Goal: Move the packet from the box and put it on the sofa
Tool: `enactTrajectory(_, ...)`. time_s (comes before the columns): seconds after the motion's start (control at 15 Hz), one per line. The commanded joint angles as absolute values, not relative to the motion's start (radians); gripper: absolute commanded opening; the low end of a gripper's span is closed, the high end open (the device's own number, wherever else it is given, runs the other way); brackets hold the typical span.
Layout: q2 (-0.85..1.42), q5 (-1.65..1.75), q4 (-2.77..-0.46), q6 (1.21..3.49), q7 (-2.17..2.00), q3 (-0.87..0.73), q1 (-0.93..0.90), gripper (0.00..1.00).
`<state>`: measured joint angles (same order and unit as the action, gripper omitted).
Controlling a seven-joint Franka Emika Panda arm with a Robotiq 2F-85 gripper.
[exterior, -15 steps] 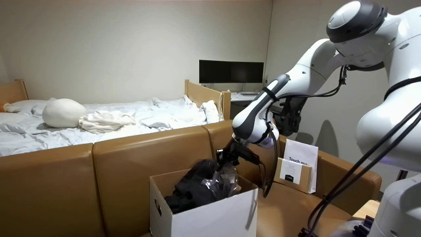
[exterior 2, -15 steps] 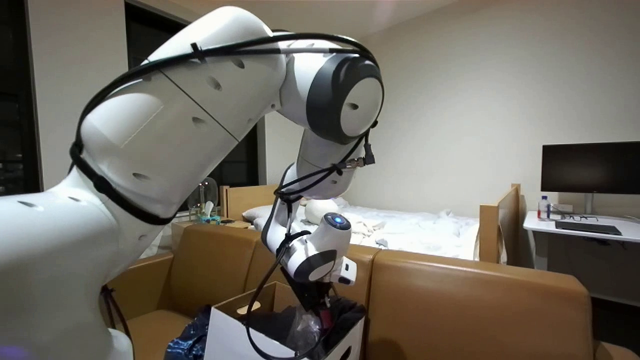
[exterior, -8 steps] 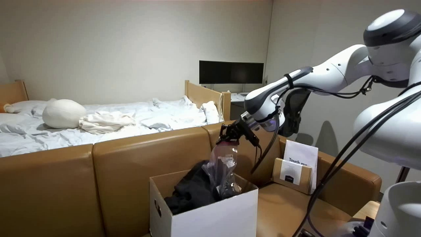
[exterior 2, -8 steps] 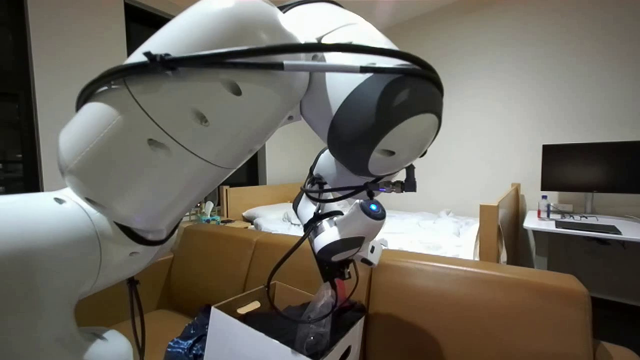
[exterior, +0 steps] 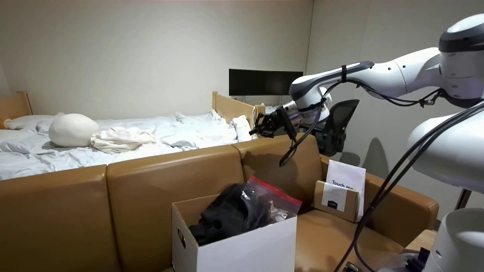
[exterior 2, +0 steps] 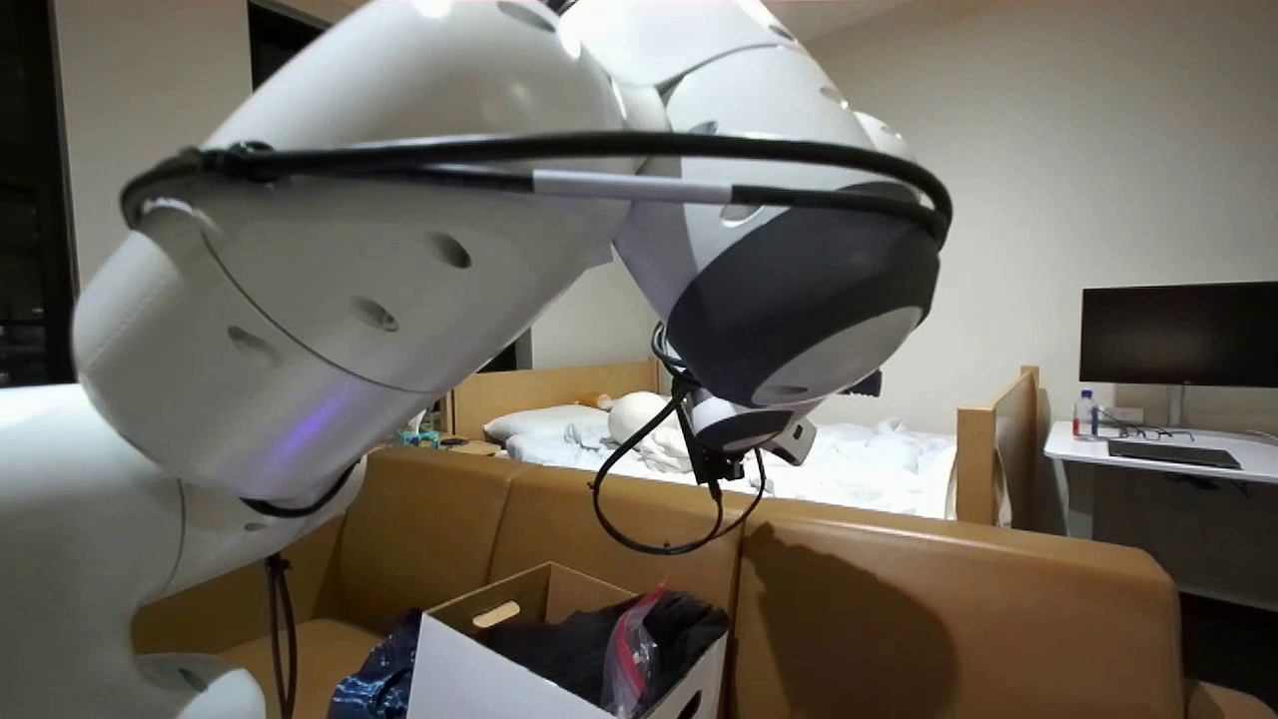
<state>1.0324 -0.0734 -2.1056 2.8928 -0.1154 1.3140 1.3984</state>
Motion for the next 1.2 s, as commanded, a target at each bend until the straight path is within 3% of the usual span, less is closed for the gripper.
enactTrajectory(0.0, 0.998, -0.140, -2.146, 2.716, -0.049, 1.292, 1.395, 0.29)
enactTrajectory(0.13, 0.970, -0.161, -2.181, 2.606, -0.025, 1.269, 1.399, 0.29)
enactTrajectory(0.2, 0.942, -0.169, -2.193, 2.553, -0.018, 1.249, 1.395, 0.34)
enactTrajectory(0.87, 0.537, -0.191, -2.237, 2.455, -0.001, 1.005, 1.117, 0.98)
enactTrajectory(1.13, 0.409, -0.189, -2.309, 2.456, 0.046, 0.800, 0.894, 1.00)
